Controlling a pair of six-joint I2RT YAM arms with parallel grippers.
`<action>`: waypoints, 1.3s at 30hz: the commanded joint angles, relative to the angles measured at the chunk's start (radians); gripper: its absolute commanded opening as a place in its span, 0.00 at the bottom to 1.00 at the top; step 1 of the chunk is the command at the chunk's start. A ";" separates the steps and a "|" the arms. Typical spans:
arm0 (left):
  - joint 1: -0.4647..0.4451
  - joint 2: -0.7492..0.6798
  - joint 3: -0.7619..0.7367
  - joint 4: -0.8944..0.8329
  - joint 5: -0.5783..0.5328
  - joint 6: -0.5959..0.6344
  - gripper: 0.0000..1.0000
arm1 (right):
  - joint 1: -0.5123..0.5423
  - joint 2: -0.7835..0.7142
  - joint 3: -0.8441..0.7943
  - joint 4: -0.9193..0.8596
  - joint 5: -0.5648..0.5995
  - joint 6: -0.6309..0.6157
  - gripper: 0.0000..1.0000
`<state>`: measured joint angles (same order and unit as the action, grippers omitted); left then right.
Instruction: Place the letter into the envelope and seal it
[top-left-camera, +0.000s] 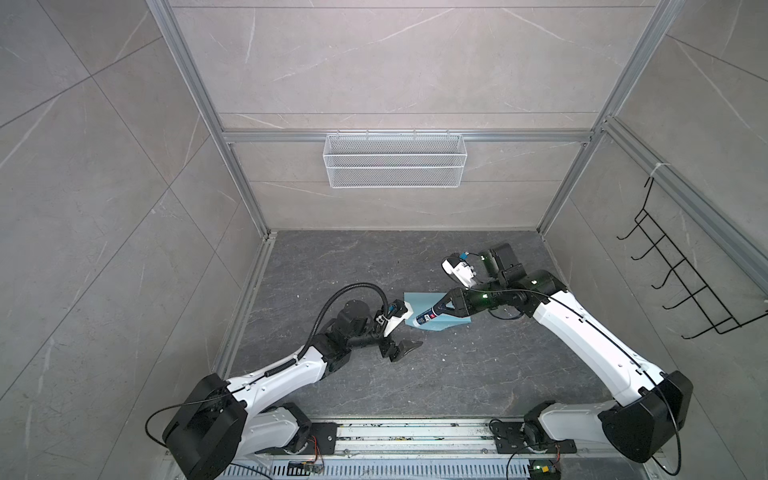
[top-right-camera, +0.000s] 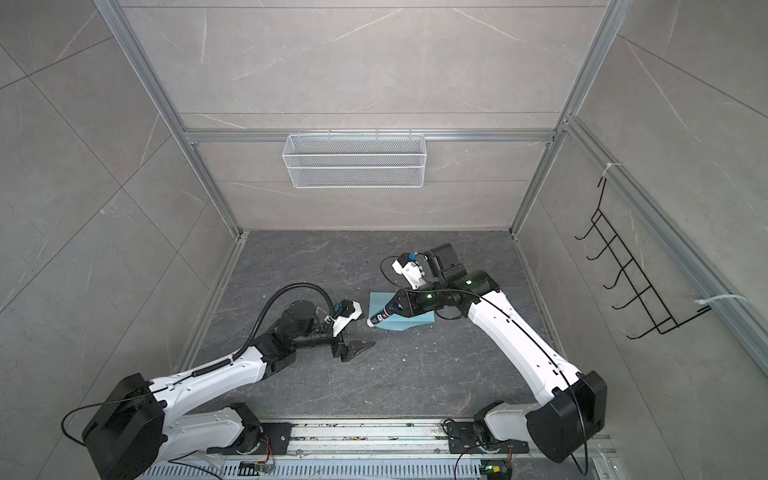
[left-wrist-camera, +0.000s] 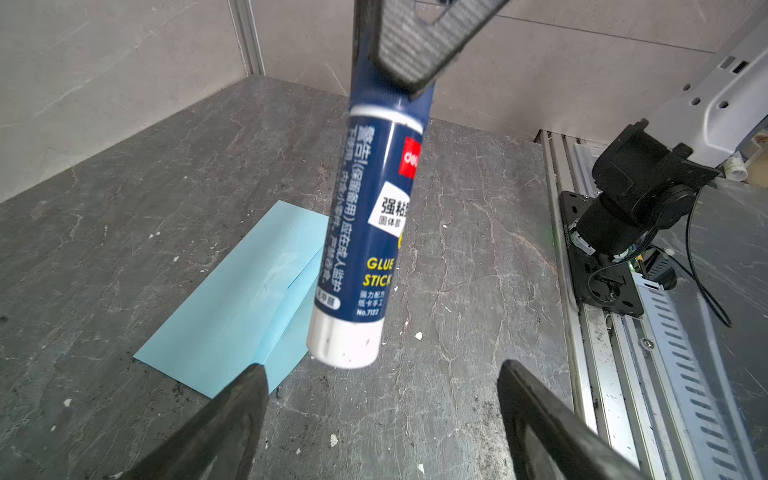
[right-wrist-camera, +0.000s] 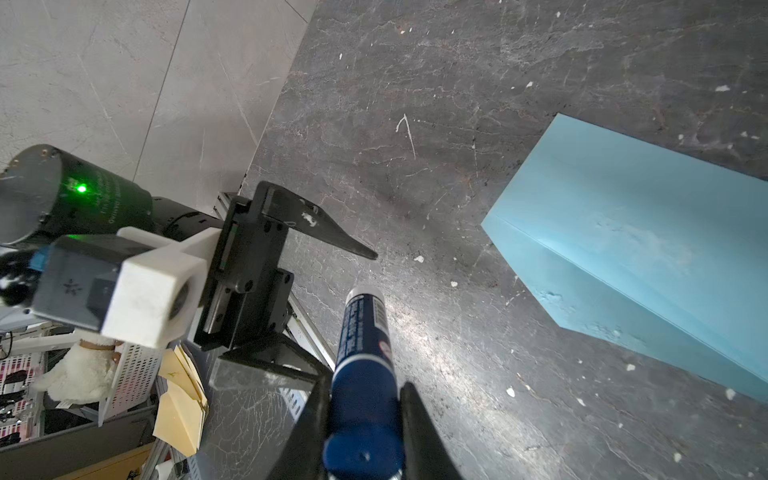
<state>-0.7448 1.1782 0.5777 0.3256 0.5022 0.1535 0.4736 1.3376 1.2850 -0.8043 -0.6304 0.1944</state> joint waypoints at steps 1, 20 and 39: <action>0.000 -0.045 0.041 0.020 -0.021 -0.026 0.89 | 0.009 0.002 -0.017 0.036 0.002 0.017 0.03; 0.000 0.046 0.126 -0.018 0.035 -0.048 0.58 | 0.127 0.079 -0.008 0.105 0.008 0.062 0.02; -0.002 0.052 0.088 -0.056 0.042 0.038 0.00 | 0.126 0.061 0.045 0.054 0.087 0.020 0.02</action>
<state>-0.7464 1.2369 0.6689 0.2844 0.5282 0.1520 0.6033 1.4235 1.2881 -0.7197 -0.5999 0.2420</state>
